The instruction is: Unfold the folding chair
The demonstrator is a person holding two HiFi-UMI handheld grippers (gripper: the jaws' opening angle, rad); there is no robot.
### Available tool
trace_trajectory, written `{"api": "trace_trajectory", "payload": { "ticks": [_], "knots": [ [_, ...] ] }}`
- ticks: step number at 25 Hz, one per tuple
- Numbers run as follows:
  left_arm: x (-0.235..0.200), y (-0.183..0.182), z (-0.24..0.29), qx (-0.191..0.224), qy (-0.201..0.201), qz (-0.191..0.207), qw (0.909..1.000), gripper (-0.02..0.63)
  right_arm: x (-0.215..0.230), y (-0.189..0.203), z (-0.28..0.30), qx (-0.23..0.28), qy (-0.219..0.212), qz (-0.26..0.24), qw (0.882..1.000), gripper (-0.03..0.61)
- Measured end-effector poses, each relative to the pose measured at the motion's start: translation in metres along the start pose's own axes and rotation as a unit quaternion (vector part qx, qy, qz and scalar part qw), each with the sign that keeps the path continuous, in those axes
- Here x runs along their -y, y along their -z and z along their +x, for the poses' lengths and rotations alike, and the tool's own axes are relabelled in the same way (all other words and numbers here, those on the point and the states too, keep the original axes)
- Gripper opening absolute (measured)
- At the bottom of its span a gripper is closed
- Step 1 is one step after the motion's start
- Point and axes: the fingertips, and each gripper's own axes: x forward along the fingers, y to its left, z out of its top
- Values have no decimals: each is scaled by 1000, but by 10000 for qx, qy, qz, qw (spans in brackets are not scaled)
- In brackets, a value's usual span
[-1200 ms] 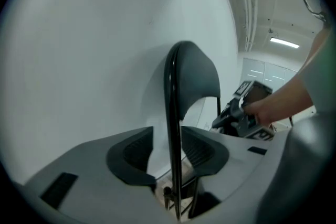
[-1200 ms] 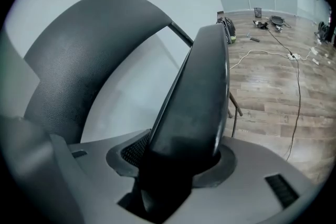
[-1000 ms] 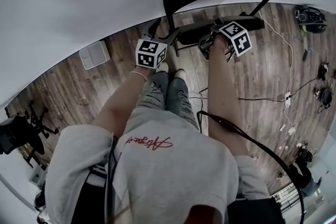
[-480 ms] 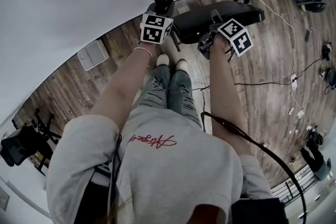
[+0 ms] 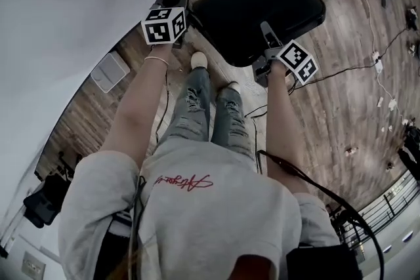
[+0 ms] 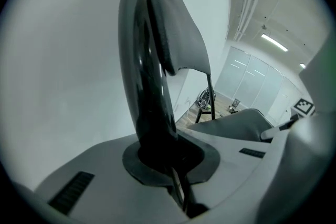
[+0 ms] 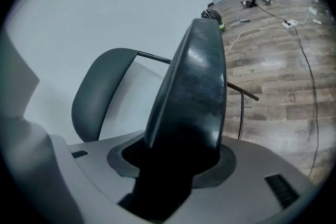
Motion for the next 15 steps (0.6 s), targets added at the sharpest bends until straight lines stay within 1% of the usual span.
{"api": "trace_trajectory", "payload": {
  "ticks": [3,7,9,11,12,13,15],
  "knots": [
    [0,22,8,-72,-21,-202,9998,17,49,17,-13,-224,-369,289,9986,215],
    [5,48,19,-12,192,-261,9995,17,111,38,-27,-323,-895,509,9942,215],
    [6,58,25,-2,264,-305,9992,22,141,42,-31,-304,-1115,429,9924,216],
    [10,70,28,-24,353,-319,9989,31,163,50,-37,-214,-1444,223,9890,224],
    [13,75,27,23,436,-238,9988,37,171,55,-41,-140,-1576,108,9873,237],
    [19,77,25,130,559,-69,9983,42,177,60,-44,-67,-1677,-16,9858,282],
    [37,77,18,375,896,405,9945,52,190,70,-50,45,-1781,-123,9839,287]
  ]
}}
